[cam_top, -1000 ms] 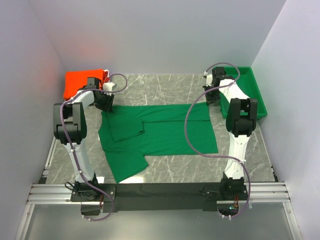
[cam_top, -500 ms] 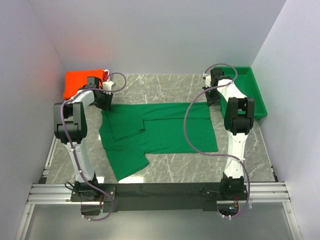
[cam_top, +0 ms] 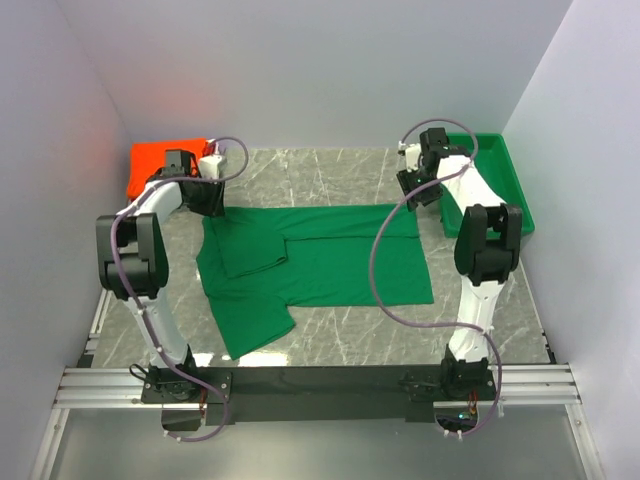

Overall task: Fold and stack the t-shirts
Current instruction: Fold the tshirt

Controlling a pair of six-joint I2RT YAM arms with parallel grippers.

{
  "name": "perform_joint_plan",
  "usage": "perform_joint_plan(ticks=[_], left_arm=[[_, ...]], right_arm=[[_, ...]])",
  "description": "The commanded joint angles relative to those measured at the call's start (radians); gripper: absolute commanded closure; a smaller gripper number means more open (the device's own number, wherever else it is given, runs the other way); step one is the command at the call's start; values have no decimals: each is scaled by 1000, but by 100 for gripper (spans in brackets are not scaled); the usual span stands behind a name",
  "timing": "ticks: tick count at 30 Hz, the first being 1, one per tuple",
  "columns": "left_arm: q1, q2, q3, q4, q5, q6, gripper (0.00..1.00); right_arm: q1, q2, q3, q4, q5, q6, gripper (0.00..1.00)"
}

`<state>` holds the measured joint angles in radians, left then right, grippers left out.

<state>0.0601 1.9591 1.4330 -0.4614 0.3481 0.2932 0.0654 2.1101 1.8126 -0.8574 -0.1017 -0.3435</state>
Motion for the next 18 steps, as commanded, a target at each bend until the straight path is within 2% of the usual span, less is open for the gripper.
perform_joint_plan(ticks=[1,3,6,12,18], left_arm=[[1,-83,-32,0,71,-22,55],[-5,-63,-37,-8,66,-32,55],[-17,-32,-23,-36,92,-40,55],[-52,10,-26,-40,40,-23,56],[-52,125,52,-46,-20,-66,60]], right_arm=[[54,-53,-56,-3,-47,-23,49],[71,-10,-49,-3,-49,-14,54],[73,66,11,-38,-56,-8,56],[73,158,86,-42,-18,-32,57],[70,255,194,-31,33,-19,56]])
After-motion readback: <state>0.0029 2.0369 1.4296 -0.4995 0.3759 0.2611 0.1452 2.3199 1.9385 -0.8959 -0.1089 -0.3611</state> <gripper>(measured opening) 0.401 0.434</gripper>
